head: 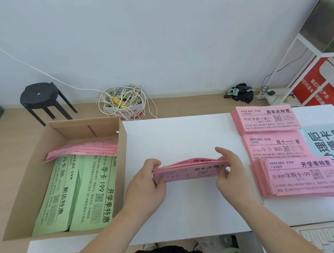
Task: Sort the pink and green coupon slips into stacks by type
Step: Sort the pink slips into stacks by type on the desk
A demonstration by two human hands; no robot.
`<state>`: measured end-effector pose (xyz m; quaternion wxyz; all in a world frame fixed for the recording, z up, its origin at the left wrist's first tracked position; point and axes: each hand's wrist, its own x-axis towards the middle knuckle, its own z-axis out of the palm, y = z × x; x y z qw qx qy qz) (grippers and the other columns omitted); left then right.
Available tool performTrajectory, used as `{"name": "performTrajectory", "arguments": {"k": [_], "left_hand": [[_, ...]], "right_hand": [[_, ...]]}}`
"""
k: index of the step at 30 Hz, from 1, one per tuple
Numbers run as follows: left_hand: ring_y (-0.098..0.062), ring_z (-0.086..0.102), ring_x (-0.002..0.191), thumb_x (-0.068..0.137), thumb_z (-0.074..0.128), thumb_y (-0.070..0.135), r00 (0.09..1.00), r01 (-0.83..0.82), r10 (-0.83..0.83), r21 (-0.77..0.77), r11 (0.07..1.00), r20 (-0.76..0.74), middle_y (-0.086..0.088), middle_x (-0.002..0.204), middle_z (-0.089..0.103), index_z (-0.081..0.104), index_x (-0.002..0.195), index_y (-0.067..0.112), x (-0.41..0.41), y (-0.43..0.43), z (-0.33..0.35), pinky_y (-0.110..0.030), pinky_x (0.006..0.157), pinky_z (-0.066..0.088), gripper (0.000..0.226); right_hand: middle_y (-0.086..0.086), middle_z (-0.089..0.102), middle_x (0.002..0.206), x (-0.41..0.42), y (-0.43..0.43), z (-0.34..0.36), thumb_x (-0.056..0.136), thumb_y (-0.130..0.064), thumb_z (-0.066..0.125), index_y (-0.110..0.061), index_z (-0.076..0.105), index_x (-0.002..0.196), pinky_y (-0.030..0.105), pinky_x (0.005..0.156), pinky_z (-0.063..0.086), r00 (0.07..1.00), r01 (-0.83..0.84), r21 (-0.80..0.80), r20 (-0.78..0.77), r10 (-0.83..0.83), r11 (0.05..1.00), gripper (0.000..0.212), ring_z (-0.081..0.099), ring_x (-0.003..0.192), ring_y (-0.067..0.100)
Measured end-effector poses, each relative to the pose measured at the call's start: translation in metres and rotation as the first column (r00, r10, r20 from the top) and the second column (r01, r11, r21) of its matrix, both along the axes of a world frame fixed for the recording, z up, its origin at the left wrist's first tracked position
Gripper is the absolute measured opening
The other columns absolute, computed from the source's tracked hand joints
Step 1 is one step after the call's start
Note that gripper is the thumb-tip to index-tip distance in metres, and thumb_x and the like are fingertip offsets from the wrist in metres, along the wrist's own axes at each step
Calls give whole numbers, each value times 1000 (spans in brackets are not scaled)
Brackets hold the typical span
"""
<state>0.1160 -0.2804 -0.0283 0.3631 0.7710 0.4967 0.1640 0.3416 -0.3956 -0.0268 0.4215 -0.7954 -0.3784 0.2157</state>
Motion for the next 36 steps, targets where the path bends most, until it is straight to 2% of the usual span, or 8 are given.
{"name": "performTrajectory", "arguments": {"k": [3, 9, 19, 23, 26, 30, 33, 36], "left_hand": [[-7, 60, 80, 92, 62, 19, 1000, 9, -9, -12, 1000, -4, 19, 110, 61, 49, 125, 32, -1, -2, 1, -36, 79, 53, 37], [-7, 57, 83, 92, 60, 19, 999, 37, -37, 29, 999, -18, 19, 106, 59, 53, 117, 31, 3, -2, 4, -36, 78, 51, 29], [-13, 56, 71, 95, 58, 16, 966, 255, -219, 341, 905, -141, 12, 109, 54, 48, 145, 32, -4, -5, 4, -29, 48, 45, 54], [-17, 61, 71, 95, 60, 14, 984, 168, -145, 273, 947, -102, 10, 114, 54, 45, 136, 31, -6, -6, 2, -37, 54, 51, 47], [-2, 55, 71, 94, 62, 14, 993, 117, -110, 182, 976, -43, 13, 111, 51, 52, 132, 29, -8, -2, 0, -37, 63, 53, 42], [-5, 56, 72, 95, 64, 14, 995, 100, -99, 82, 992, -18, 16, 103, 51, 65, 108, 28, -6, 4, 0, -38, 72, 52, 19], [-2, 55, 76, 95, 63, 14, 996, 91, -90, 84, 992, -15, 16, 97, 55, 64, 103, 31, -4, 7, 3, -32, 72, 48, 20], [0, 56, 77, 95, 59, 14, 995, 103, -103, 41, 994, -20, 17, 104, 61, 62, 114, 33, -2, 5, 2, -29, 74, 48, 27]], "right_hand": [[-6, 56, 110, -2, 2, -1, 87, 17, 46, -32, 58, 122, 3, 86, 40, 1000, -13, -9, 24, 13, 1000, 62, 54, 106, -7], [-6, 54, 118, -2, 6, -1, 85, 19, 46, -27, 62, 114, 1, 86, 40, 999, 15, 28, 31, -16, 999, 57, 54, 106, -11], [-14, 53, 115, -3, -2, -8, 96, 8, 51, -31, 58, 140, 26, 95, 48, 998, 4, 14, 63, -5, 1000, 60, 54, 113, 1], [-10, 54, 112, -5, -3, -5, 97, 6, 51, -34, 50, 146, 14, 93, 45, 997, 70, 19, -42, -69, 997, 63, 54, 110, 1], [-3, 58, 114, -2, -1, -3, 94, 8, 54, -28, 60, 125, 16, 94, 49, 989, 102, -6, -104, -102, 995, 49, 56, 110, -1], [-3, 69, 96, 8, 4, -1, 93, 5, 54, -24, 65, 93, 12, 65, 47, 978, 89, -90, -182, -105, 992, 32, 63, 93, 8], [-3, 68, 91, 15, 7, 5, 95, 2, 55, -26, 63, 91, 16, 57, 46, 980, 76, -82, -176, -89, 994, 29, 61, 80, 8], [-11, 68, 98, 17, 4, 6, 97, -2, 54, -36, 60, 102, 31, 69, 54, 986, 76, -95, -140, -89, 993, 35, 63, 83, -2]]}}
